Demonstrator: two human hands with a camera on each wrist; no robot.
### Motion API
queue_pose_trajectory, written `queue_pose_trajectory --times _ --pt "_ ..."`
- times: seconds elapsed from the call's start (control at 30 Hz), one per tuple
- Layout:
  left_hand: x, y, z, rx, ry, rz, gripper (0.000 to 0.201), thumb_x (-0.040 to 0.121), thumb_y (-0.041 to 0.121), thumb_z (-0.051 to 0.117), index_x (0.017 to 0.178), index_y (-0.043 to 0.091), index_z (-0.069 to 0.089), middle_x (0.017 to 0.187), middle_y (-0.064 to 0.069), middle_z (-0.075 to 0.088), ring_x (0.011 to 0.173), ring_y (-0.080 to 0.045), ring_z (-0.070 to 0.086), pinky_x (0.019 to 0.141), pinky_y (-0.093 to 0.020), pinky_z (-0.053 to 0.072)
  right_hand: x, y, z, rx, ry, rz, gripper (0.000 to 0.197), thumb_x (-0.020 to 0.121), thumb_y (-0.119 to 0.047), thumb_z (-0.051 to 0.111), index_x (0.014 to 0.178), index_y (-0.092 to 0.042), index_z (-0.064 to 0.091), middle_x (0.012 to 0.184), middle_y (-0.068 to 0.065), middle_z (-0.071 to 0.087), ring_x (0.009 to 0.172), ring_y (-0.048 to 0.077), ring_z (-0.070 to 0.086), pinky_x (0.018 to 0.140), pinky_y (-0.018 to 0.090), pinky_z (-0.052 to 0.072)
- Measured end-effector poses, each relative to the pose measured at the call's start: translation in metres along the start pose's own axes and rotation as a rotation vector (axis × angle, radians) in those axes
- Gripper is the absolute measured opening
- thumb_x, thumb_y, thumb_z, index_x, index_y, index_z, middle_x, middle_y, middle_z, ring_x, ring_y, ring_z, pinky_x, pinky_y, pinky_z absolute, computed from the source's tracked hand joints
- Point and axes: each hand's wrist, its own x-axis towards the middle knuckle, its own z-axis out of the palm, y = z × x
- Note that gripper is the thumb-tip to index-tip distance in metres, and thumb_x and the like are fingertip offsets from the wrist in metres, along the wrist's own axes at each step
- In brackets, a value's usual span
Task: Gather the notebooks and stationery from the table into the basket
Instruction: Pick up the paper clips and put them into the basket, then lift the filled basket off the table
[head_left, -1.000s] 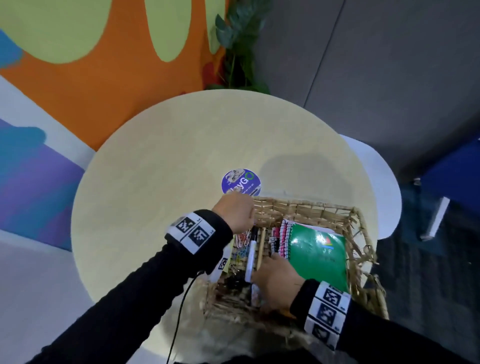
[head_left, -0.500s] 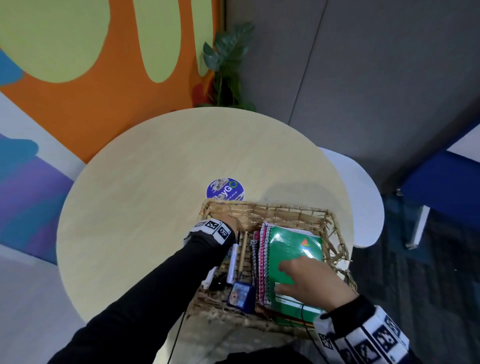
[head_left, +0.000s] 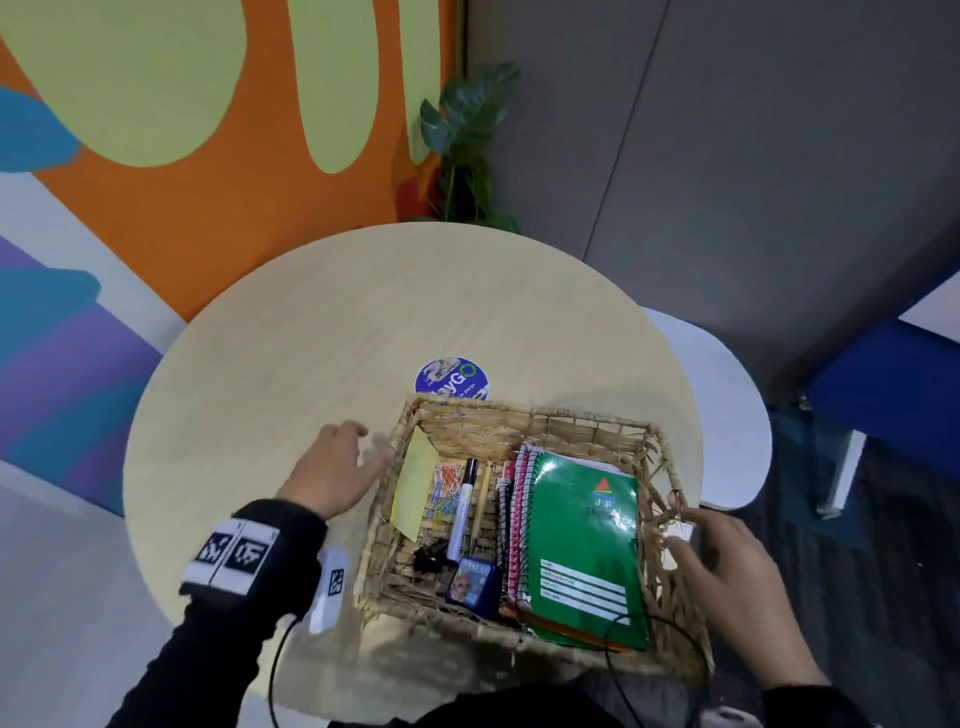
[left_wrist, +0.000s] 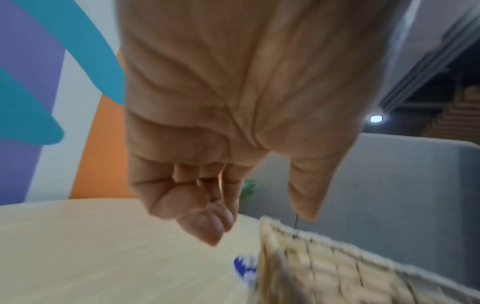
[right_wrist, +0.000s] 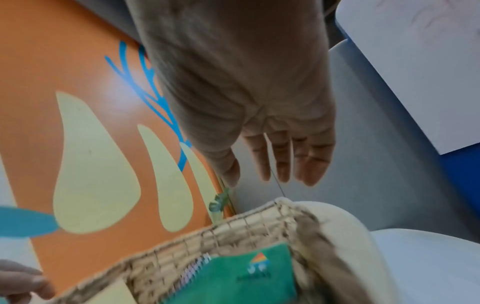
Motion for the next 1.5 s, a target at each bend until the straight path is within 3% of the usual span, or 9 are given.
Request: queue_pose_trajectory --times 0.1,0.27,0.5,0.6,0.77,0.97,1.1,1.23,1.5 --pt "-0.017 -0.024 0.032 0.048 -0.165 -0.034 0.055 0.092 0.046 0.046 0.132 0.008 0.042 0.123 -0.014 0.055 0.102 -0.024 0.056 0.087 -0.030 0.043 -0.013 0.025 0.010 -0.092 -0.200 0.209 0.053 0.083 -0.044 0.064 0.124 -0.014 0.053 0.119 0.014 0.061 0.109 0.032 0.058 0.086 0.036 0.044" --pt "-0.041 -0.033 0.071 -0.054 -0.042 0.087 0.025 0.096 0.036 0.043 0.091 0.012 0.043 0.074 0.001 0.048 0.077 -0.024 0.051 0.066 -0.028 0.032 -0.036 0.037 0.029 0.064 -0.420 0.423 0.049 0.079 -0.059 0.060 0.114 -0.024 0.059 0.119 0.010 0.066 0.105 0.023 0.061 0.091 0.030 0.045" --pt "-0.052 -0.043 0.063 -0.177 0.089 0.191 0.019 0.088 0.041 0.029 0.079 0.025 0.032 0.070 0.007 0.040 0.067 -0.016 0.044 0.058 -0.015 0.032 -0.022 0.019 0.030 0.133 -0.323 0.227 0.013 0.086 -0.016 0.066 0.096 -0.022 0.066 0.096 -0.002 0.069 0.086 0.010 0.062 0.080 0.016 0.044" --pt "-0.052 -0.047 0.043 -0.240 0.205 0.195 0.026 0.093 0.028 0.040 0.071 0.031 0.025 0.070 0.007 0.040 0.064 -0.007 0.040 0.060 -0.018 0.034 -0.001 -0.006 0.029 0.163 -0.312 0.153 0.014 0.087 -0.020 0.064 0.084 -0.034 0.060 0.096 0.000 0.068 0.082 0.014 0.062 0.070 0.010 0.044" --pt "-0.036 -0.062 -0.002 -0.309 0.414 0.104 0.029 0.092 0.009 0.049 0.074 0.025 0.034 0.066 0.006 0.043 0.059 -0.009 0.042 0.056 -0.014 0.031 0.058 -0.066 0.030 0.271 -0.355 0.039 0.008 0.092 -0.024 0.055 0.087 -0.023 0.060 0.065 0.012 0.071 0.045 0.022 0.065 0.044 0.025 0.050" --pt "-0.003 -0.086 -0.049 -0.314 0.530 -0.003 0.015 0.093 0.005 0.047 0.081 0.008 0.039 0.068 -0.001 0.044 0.063 -0.023 0.042 0.054 -0.032 0.028 0.124 -0.132 0.059 0.425 -0.450 -0.022 0.016 0.095 -0.016 0.046 0.091 -0.013 0.062 0.070 0.011 0.063 0.053 0.020 0.058 0.052 0.029 0.048" --pt "0.019 -0.104 -0.063 -0.362 0.586 -0.107 0.014 0.093 0.005 0.046 0.081 0.008 0.039 0.067 0.001 0.044 0.063 -0.022 0.042 0.052 -0.016 0.028 0.170 -0.181 0.078 0.437 -0.461 -0.076 0.020 0.095 -0.014 0.043 0.088 -0.013 0.062 0.068 0.009 0.062 0.055 0.019 0.055 0.054 0.029 0.048" --pt "0.049 -0.125 -0.068 -0.448 0.615 -0.225 0.013 0.093 0.007 0.047 0.083 0.008 0.040 0.074 -0.010 0.051 0.068 -0.027 0.046 0.054 -0.032 0.029 0.215 -0.234 0.103 0.391 -0.458 -0.109 0.021 0.094 -0.012 0.041 0.083 -0.005 0.058 0.065 0.011 0.058 0.052 0.021 0.052 0.054 0.031 0.047" --pt "0.111 -0.156 -0.075 -0.569 0.718 -0.399 0.008 0.093 0.009 0.047 0.089 0.004 0.042 0.085 -0.013 0.050 0.075 -0.026 0.045 0.064 -0.033 0.033 0.301 -0.328 0.166 0.312 -0.468 -0.143 0.024 0.093 -0.011 0.037 0.091 0.003 0.057 0.068 0.012 0.058 0.056 0.023 0.054 0.057 0.031 0.046"
